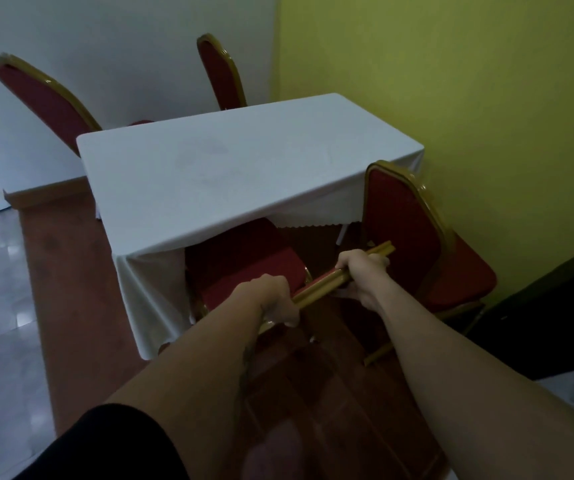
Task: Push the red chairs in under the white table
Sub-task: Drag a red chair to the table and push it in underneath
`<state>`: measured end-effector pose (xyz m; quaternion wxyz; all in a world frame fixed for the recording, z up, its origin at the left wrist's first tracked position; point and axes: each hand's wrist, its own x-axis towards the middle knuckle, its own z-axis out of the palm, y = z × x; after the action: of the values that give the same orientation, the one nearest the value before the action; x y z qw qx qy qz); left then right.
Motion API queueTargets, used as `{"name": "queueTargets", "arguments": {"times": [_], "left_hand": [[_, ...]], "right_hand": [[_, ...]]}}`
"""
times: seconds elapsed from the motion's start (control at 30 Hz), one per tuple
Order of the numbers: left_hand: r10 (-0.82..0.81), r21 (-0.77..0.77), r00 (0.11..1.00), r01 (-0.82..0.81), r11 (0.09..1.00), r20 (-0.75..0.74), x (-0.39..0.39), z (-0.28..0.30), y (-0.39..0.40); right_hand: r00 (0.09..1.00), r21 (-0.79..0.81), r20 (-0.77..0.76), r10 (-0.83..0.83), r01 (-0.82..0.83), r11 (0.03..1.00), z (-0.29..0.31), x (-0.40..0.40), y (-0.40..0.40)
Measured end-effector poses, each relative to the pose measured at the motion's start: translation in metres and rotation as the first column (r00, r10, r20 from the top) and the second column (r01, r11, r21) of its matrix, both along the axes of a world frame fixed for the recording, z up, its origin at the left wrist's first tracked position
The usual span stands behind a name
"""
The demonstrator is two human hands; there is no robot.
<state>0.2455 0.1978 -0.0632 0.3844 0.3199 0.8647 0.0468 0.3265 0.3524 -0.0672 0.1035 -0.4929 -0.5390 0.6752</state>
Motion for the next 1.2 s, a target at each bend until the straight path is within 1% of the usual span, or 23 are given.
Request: {"name": "queueTargets", "arguments": {"times": [0.07,0.13,0.2,0.3,0.37,0.43,0.5,0.57,0.63,0.7,0.77,0.87,0.93,0.97,1.07,1.1,1.2], "left_hand": [[0.007,-0.013,1.000,-0.007,1.000,-0.001,0.001,0.003,0.001],[0.004,-0.026,1.000,-0.004,1.000,-0.014,0.003,0.005,0.002],[-0.011,-0.058,1.000,0.010,0.998,-0.026,0.007,0.007,0.006],[-0.094,-0.127,0.994,0.086,0.988,-0.057,0.012,0.011,0.018],[-0.137,-0.140,0.987,0.125,0.982,-0.079,0.012,0.012,0.030],[-0.178,-0.145,0.980,0.164,0.976,-0.093,0.010,0.013,0.037],[-0.230,-0.201,0.968,0.205,0.958,-0.105,0.004,0.013,0.040],[-0.259,-0.281,0.965,0.238,0.930,-0.039,-0.002,0.010,0.042],[-0.261,-0.359,0.962,0.274,0.892,0.086,-0.011,0.010,0.050],[-0.250,-0.385,0.947,0.312,0.868,0.204,-0.025,0.014,0.067],[-0.244,-0.310,0.937,0.316,0.897,0.250,-0.039,0.027,0.089],[-0.266,-0.082,0.943,0.286,0.955,0.202,-0.063,0.048,0.136],[-0.281,0.036,0.946,0.279,0.960,0.164,-0.078,0.058,0.169],[-0.308,0.081,0.945,0.300,0.950,0.114,-0.083,0.061,0.186],[-0.377,0.174,0.921,0.390,0.904,-0.104,-0.094,0.064,0.235],[-0.385,0.200,0.911,0.409,0.891,-0.148,-0.094,0.064,0.250],[-0.415,0.280,0.886,0.460,0.842,-0.208,-0.093,0.058,0.292]], "right_hand": [[1.000,-0.005,-0.015,0.012,-0.013,1.000,-0.003,0.002,0.001],[0.999,-0.016,0.002,0.041,-0.041,0.999,-0.002,0.004,0.004],[0.992,-0.033,0.065,0.112,-0.110,0.993,0.004,0.007,0.009],[0.957,-0.068,0.143,0.253,-0.245,0.967,0.010,0.017,0.019],[0.930,-0.067,0.177,0.321,-0.314,0.947,0.010,0.023,0.026],[0.922,-0.061,0.191,0.338,-0.333,0.941,0.010,0.026,0.034],[0.917,-0.013,0.242,0.318,-0.325,0.946,0.014,0.028,0.048],[0.893,0.031,0.317,0.318,-0.345,0.938,0.018,0.030,0.070],[0.852,0.049,0.397,0.342,-0.392,0.919,0.021,0.032,0.091],[0.820,0.098,0.468,0.330,-0.419,0.903,0.022,0.029,0.111],[0.807,0.203,0.518,0.284,-0.438,0.876,0.022,0.023,0.130],[0.795,0.384,0.575,0.191,-0.469,0.795,0.031,0.014,0.158],[0.792,0.475,0.598,0.121,-0.472,0.743,0.042,0.011,0.175],[0.791,0.508,0.605,0.090,-0.470,0.722,0.048,0.010,0.183],[0.785,0.574,0.619,0.009,-0.461,0.677,0.057,0.013,0.208],[0.781,0.577,0.624,0.001,-0.462,0.673,0.058,0.015,0.215],[0.751,0.536,0.660,0.023,-0.493,0.686,0.056,0.021,0.234]]}}
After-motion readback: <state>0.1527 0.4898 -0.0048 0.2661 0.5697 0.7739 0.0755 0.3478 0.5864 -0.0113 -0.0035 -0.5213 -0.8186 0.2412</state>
